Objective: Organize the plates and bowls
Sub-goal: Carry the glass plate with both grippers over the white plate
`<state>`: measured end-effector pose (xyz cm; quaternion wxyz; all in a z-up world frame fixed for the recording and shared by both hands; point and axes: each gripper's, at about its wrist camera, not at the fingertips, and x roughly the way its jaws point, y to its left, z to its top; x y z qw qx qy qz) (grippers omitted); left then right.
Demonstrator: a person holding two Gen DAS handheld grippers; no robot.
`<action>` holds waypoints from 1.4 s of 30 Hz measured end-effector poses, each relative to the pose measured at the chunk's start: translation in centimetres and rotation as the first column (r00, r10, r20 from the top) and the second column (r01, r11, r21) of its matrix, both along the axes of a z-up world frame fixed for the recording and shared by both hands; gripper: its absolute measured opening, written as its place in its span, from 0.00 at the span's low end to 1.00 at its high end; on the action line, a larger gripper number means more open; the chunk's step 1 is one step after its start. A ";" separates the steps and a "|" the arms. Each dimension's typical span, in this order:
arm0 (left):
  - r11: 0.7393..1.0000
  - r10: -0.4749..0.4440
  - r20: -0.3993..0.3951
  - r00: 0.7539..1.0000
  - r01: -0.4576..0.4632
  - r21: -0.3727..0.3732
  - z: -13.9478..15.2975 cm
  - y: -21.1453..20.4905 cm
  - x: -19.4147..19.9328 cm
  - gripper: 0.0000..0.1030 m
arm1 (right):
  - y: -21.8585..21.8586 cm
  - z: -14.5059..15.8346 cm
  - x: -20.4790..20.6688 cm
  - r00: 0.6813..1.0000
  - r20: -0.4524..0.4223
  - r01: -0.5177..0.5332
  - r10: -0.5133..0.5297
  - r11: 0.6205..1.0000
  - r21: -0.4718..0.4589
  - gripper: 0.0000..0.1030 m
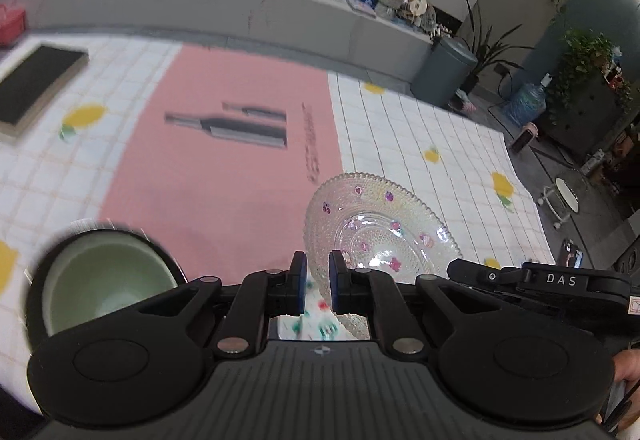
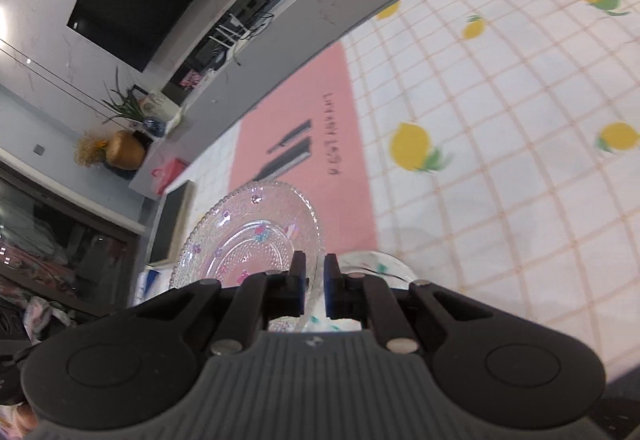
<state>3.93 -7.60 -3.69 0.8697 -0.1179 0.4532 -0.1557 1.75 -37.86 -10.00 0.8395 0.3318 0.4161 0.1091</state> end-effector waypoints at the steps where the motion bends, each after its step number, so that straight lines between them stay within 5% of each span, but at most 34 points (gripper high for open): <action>1: 1.000 0.000 -0.015 1.000 0.000 -0.006 -0.7 -0.2 -0.2 0.12 | -0.3 -0.5 -0.4 1.000 -0.009 0.006 -0.006 1.000 -0.001 0.06; 11: 1.000 0.004 -0.091 0.996 -0.002 0.023 -5.6 -0.7 -1.5 0.13 | -0.5 -5.1 -2.0 0.999 -0.046 0.027 -0.027 0.999 -0.020 0.05; 20: 0.997 0.000 -0.126 0.992 0.009 0.071 -7.4 -1.1 -1.9 0.12 | -0.3 -6.1 -2.1 1.000 -0.012 0.022 -0.023 0.999 -0.037 0.05; 42: 0.994 -0.004 -0.095 0.995 0.014 0.105 -7.1 -1.6 -1.7 0.11 | 1.0 -6.7 -1.7 1.000 -0.008 0.010 -0.011 0.988 -0.157 0.05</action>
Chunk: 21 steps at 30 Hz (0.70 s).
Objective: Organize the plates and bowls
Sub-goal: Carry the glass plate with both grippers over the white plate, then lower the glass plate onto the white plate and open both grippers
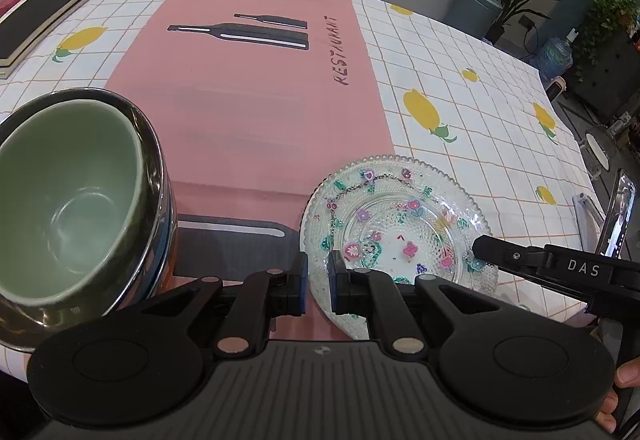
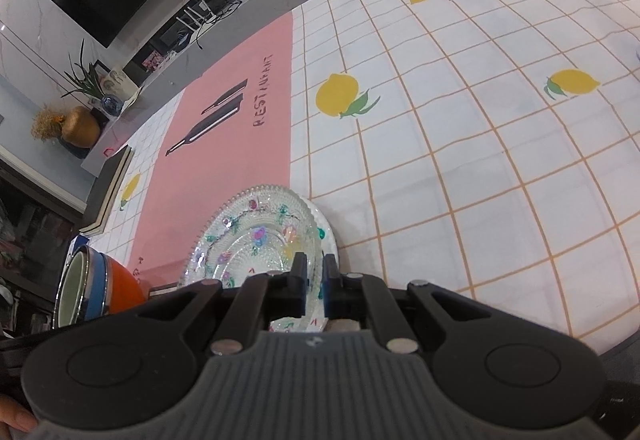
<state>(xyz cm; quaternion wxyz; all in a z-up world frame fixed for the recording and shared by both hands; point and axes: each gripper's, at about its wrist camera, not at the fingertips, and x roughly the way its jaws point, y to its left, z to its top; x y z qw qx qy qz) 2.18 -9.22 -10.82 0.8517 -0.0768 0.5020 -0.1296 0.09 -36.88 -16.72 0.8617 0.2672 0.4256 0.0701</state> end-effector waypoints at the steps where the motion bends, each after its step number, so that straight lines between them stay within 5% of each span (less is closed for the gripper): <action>1: 1.000 0.000 0.003 1.000 0.000 0.001 0.0 0.0 0.0 0.11 | 0.1 0.0 0.0 1.000 0.003 0.001 -0.001 1.000 -0.002 0.05; 9: 1.000 -0.002 0.026 1.000 0.002 0.015 0.4 0.1 -0.2 0.12 | 0.3 0.0 -0.3 1.000 0.025 0.018 -0.018 1.000 -0.008 0.09; 13: 1.000 -0.018 0.046 0.999 0.017 0.019 1.0 0.2 -0.4 0.15 | 1.0 0.9 -0.9 0.997 0.076 0.018 -0.012 0.996 -0.085 0.26; 21: 0.997 -0.071 0.123 0.990 0.067 0.031 3.6 0.5 -1.8 0.24 | 3.4 2.4 -1.5 0.996 0.077 -0.028 0.042 0.983 -0.179 0.35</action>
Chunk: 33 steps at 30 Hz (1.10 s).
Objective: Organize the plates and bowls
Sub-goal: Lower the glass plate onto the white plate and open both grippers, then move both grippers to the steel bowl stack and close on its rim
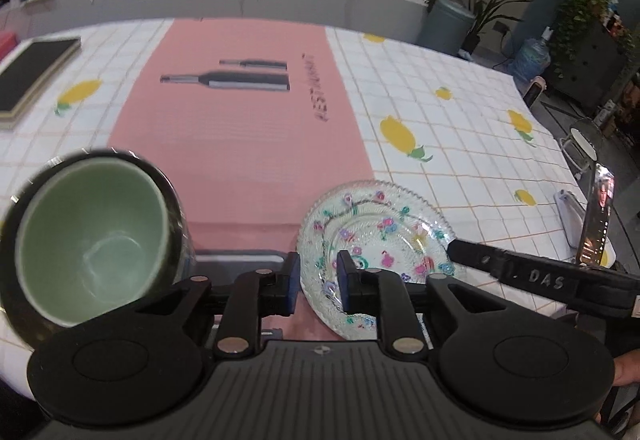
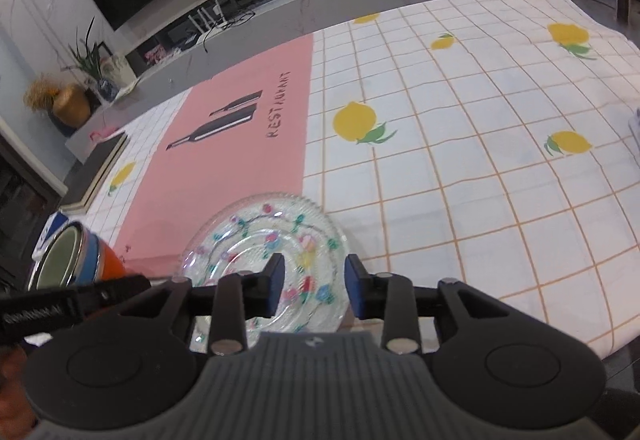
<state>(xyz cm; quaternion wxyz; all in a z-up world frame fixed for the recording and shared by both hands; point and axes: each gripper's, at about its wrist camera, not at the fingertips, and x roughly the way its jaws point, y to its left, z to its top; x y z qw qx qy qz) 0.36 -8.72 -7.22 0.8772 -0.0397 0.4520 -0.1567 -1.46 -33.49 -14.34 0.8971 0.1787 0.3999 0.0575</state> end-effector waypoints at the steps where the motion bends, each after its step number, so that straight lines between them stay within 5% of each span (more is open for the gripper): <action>1: 1.000 -0.002 0.011 1.000 0.002 0.007 0.4 0.1 -0.2 0.25 | 0.4 0.3 -0.1 1.000 0.003 -0.006 0.006 1.000 -0.007 0.35; 9: 0.999 0.012 0.110 0.994 -0.015 0.030 4.1 2.8 -1.5 0.37 | 4.1 4.1 -0.6 0.995 0.041 -0.087 0.088 0.996 -0.018 0.47; 13: 0.996 0.071 0.126 0.989 -0.078 0.048 5.6 5.2 -1.2 0.48 | 6.1 5.6 -0.3 0.991 0.043 -0.125 0.125 0.992 -0.005 0.66; 19: 0.981 0.180 0.134 0.975 -0.188 0.052 6.6 9.4 -0.6 0.58 | 9.3 6.5 1.1 0.985 0.020 -0.171 0.170 0.984 0.053 0.67; 33: 0.911 0.401 -0.101 0.911 -0.407 -0.058 2.1 17.6 1.0 0.60 | 16.9 2.3 6.1 0.949 -0.214 -0.191 0.231 0.963 0.191 0.67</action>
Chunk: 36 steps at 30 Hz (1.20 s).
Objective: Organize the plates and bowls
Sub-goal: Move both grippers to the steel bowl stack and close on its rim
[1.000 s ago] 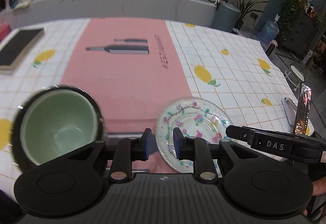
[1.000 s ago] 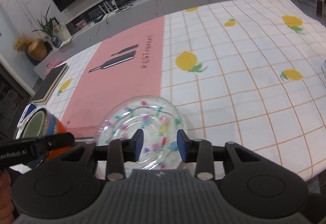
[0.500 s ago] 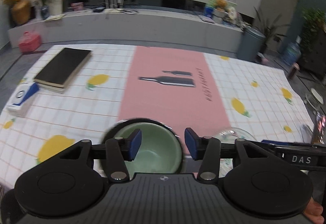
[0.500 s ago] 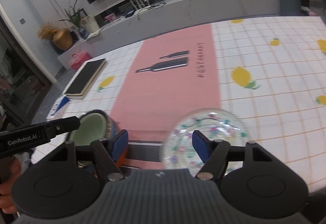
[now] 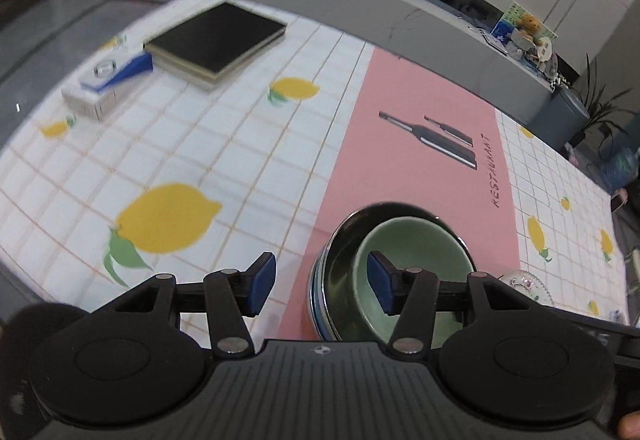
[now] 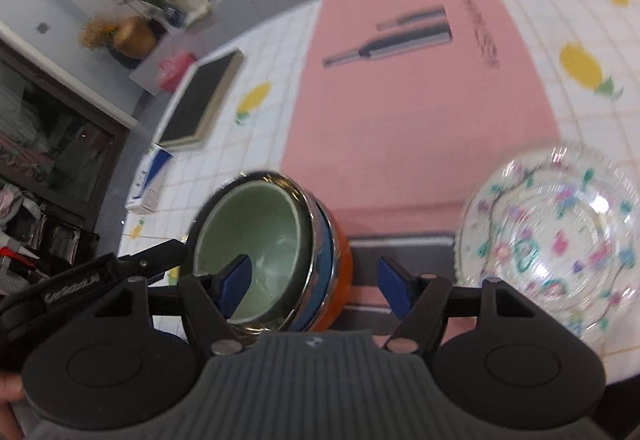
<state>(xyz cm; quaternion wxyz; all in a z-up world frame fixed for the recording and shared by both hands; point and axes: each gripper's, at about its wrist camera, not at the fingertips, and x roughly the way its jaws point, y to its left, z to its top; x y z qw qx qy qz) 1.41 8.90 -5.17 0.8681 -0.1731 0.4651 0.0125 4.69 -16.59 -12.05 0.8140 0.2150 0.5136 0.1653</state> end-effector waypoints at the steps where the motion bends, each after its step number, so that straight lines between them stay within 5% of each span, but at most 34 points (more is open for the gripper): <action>1: 1.000 0.006 -0.009 1.000 -0.006 -0.026 -0.4 0.2 0.2 0.60 | 0.3 -0.4 0.3 1.000 -0.021 0.007 -0.007 1.000 -0.005 0.66; 17: 0.997 0.000 -0.105 0.995 -0.008 -0.078 -4.2 -0.4 1.7 0.54 | 1.1 -3.1 2.1 0.991 -0.132 0.037 -0.032 0.999 0.039 0.53; 21: 0.997 -0.023 -0.113 0.993 0.015 -0.070 -4.5 -1.0 1.9 0.46 | 1.3 -3.4 2.3 0.989 -0.142 0.037 -0.030 0.998 0.049 0.48; 36: 0.998 -0.040 -0.120 0.992 0.034 -0.046 -4.2 -1.4 2.1 0.44 | 1.1 -3.6 2.4 0.984 -0.162 0.081 -0.072 0.995 0.050 0.41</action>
